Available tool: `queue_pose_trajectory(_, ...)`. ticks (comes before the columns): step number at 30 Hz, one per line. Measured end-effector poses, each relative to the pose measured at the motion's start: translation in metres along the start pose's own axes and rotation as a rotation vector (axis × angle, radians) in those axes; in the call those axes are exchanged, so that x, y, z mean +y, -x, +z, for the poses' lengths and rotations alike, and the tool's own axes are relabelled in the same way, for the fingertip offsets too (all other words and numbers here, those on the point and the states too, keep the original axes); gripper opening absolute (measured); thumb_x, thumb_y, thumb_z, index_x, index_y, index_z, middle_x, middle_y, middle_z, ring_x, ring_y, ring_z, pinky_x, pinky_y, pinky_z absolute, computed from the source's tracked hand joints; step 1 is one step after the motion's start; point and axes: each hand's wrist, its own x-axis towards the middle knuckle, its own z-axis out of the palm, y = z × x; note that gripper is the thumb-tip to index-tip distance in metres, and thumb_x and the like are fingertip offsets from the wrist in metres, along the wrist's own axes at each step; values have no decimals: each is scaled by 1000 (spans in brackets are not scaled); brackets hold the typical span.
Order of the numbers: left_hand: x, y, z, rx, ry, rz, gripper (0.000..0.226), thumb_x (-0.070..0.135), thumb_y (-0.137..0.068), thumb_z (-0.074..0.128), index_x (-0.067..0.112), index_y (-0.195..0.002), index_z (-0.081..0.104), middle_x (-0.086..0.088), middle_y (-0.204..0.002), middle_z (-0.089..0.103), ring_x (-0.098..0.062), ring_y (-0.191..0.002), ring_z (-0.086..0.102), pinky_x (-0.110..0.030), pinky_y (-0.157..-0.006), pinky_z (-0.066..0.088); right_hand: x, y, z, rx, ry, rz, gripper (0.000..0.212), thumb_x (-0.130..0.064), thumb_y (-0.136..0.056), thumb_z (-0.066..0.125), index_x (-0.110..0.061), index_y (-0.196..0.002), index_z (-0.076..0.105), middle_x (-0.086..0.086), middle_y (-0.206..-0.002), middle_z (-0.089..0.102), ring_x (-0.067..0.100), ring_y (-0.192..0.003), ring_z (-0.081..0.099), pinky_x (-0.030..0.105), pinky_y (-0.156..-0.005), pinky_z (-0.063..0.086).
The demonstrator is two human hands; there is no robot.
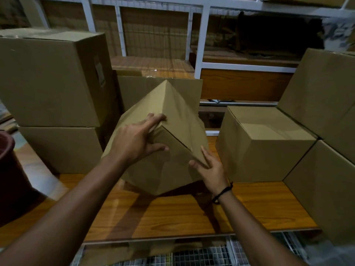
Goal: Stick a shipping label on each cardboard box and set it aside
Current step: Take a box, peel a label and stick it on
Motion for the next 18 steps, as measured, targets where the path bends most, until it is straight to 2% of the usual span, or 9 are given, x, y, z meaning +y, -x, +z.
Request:
queue_pose_trajectory(3, -1, 13, 3, 155, 232, -111, 80, 66, -63, 68, 36, -134, 44, -8, -125, 64, -27, -97, 68, -44, -78, 59, -39, -8, -32, 64, 194, -80, 97, -72, -55, 64, -34, -142, 42, 1, -155, 27, 22, -140, 28, 44, -107, 37)
queue_pose_trajectory(8, -2, 35, 28, 196, 525, -397, 89, 55, -56, 77, 30, -135, 45, -12, -126, 63, -11, -102, 57, -38, -84, 57, -66, -22, -46, 104, 543, -163, 83, -67, -66, 68, -36, -140, 45, 2, -156, 29, 28, -133, 32, 44, -108, 33)
queue_pose_trajectory(13, -16, 58, 58, 108, 576, -489, 91, 62, -53, 75, 36, -133, 40, -9, -131, 60, -24, -113, 62, -46, -81, 59, -43, -21, -31, 37, 673, -154, 83, -69, -70, 64, -36, -143, 40, 2, -158, 23, 29, -129, 33, 43, -107, 35)
queue_pose_trajectory(15, -20, 65, 66, 83, 570, -519, 94, 65, -52, 73, 34, -135, 39, -8, -131, 60, -24, -113, 62, -45, -80, 60, -32, -21, -23, 35, 686, -153, 83, -70, -70, 62, -38, -143, 40, 0, -158, 23, 28, -128, 34, 43, -107, 37)
queue_pose_trajectory(18, -23, 72, 72, 69, 566, -549, 95, 57, -56, 78, 29, -138, 39, -8, -131, 60, -23, -113, 62, -42, -81, 60, -24, -21, -14, 39, 685, -155, 84, -73, -67, 59, -37, -142, 41, 0, -157, 24, 26, -125, 35, 42, -106, 40)
